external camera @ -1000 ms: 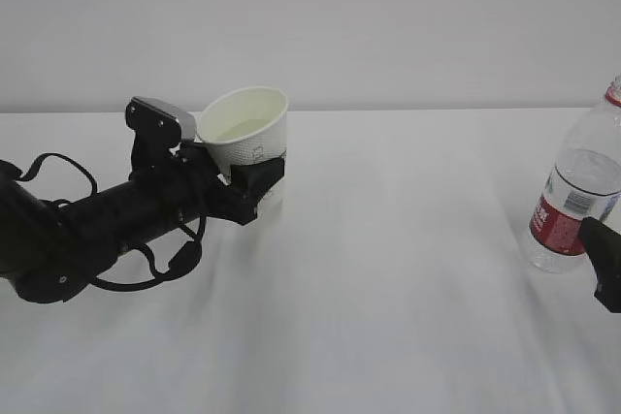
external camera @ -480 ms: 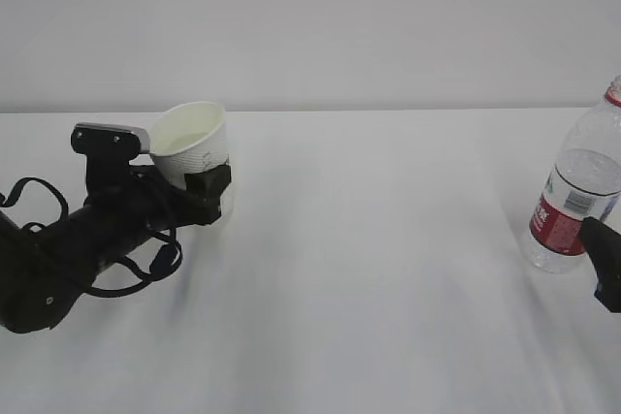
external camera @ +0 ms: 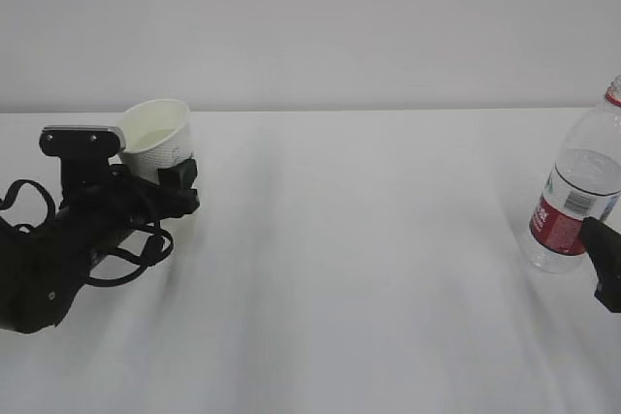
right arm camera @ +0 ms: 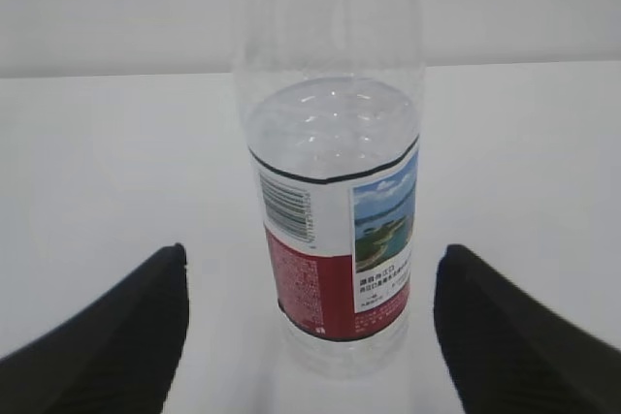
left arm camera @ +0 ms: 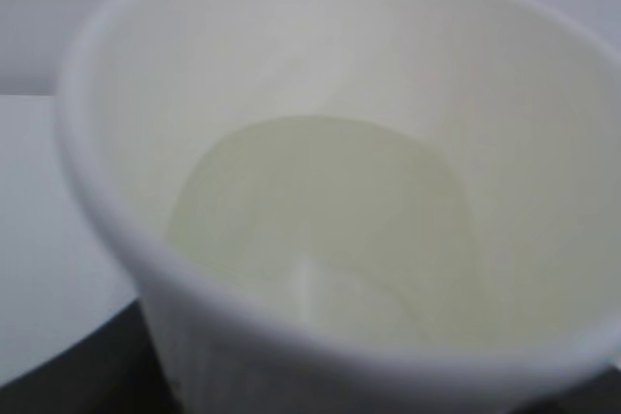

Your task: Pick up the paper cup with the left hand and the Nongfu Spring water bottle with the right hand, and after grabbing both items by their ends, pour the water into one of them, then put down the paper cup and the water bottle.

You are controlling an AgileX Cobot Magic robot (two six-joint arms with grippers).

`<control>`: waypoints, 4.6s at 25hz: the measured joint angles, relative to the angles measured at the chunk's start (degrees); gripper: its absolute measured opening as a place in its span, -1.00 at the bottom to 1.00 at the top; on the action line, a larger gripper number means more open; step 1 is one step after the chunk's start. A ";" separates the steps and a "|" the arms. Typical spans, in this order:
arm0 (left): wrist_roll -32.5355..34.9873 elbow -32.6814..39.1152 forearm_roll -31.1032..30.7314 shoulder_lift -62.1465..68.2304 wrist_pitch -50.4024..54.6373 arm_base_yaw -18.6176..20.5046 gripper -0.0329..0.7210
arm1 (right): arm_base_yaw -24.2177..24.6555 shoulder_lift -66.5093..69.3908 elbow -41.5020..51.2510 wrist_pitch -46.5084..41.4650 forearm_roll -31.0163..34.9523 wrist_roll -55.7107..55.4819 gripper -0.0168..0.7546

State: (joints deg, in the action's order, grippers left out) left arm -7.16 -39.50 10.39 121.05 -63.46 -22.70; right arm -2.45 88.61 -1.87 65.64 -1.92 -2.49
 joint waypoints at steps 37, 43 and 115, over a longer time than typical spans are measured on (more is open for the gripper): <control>0.25 2.79 -1.74 0.00 -0.14 0.00 0.34 | 0.00 0.00 0.00 0.00 0.00 0.00 0.58; 0.25 2.89 -2.14 0.00 -0.14 0.00 0.34 | 0.00 0.00 0.00 0.00 0.00 0.03 0.58; 0.34 2.89 -0.57 -0.24 -1.82 0.00 0.91 | 0.00 0.00 0.00 0.00 0.00 0.12 0.58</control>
State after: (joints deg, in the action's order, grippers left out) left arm -6.82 -36.62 9.82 120.81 -65.28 -22.70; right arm -2.45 88.61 -1.87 65.64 -1.92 -2.37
